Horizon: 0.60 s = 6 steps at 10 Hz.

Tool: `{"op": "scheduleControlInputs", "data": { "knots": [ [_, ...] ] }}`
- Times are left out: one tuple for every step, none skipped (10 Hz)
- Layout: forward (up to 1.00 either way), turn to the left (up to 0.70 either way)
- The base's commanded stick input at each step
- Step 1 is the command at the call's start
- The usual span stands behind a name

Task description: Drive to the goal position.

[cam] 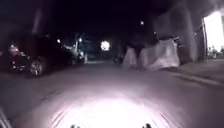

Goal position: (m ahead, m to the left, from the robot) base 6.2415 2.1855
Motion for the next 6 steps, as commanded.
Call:
{"op": "scheduleControlInputs", "data": {
  "knots": [
    [0.85,0.0],
    [0.85,0.0],
    [0.85,0.0],
    [0.85,0.0],
    [0.85,0.0],
    [0.85,0.0]
  ]
}}
